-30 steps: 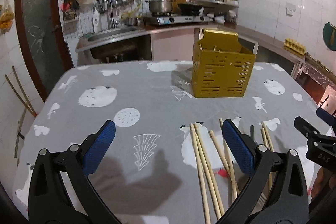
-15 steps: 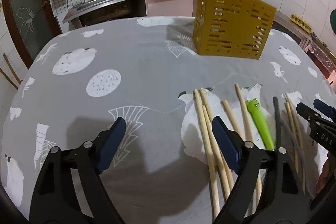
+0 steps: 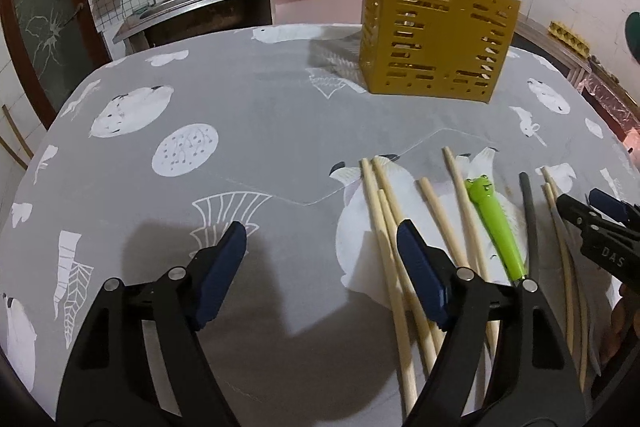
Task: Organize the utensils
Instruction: 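Lower both tools toward the loose wooden chopsticks on the cloth, then close the left tool on one chopstick while the right tool grasps another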
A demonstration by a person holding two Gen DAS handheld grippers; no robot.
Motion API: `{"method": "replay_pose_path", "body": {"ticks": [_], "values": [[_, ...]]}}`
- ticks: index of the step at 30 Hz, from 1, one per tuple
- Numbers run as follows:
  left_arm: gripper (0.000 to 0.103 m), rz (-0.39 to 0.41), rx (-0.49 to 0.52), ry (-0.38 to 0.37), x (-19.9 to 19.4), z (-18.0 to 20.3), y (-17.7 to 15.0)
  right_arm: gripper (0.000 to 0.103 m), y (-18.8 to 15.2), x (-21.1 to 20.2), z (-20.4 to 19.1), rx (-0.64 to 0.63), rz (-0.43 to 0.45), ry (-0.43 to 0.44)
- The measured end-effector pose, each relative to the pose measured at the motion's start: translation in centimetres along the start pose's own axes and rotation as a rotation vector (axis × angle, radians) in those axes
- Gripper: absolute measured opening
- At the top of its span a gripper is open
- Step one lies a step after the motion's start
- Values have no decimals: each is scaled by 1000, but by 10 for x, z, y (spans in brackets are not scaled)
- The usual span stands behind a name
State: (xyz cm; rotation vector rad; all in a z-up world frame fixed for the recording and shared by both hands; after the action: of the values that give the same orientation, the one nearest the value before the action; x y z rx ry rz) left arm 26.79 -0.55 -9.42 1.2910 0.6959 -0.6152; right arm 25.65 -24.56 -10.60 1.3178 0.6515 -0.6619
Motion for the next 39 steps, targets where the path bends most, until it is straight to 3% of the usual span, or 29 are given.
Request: {"method": "replay_pose_path", "body": {"ticks": [18, 26, 39], "values": [[69, -50, 18, 20, 8, 0, -10, 70, -3, -1, 6, 29, -3, 9], [59, -107, 5, 37, 21, 10, -4, 70, 1, 3, -2, -24, -44, -14], [33, -158, -29, 59, 42, 15, 20, 30, 24, 21, -18, -28, -150, 2]]}}
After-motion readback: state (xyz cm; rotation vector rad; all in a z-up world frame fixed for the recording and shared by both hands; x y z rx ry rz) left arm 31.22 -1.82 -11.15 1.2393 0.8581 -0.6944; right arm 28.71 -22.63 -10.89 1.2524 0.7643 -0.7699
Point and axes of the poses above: each gripper's, at about its wrist camera, not at the fingertips, and x roughly the way its jaws point, z to its right, y to its top, the point moved 7 cm from there along x, roughly the way its jaws point, and after that the axes turned 13 degrees about -x, right-handed, at the moved point
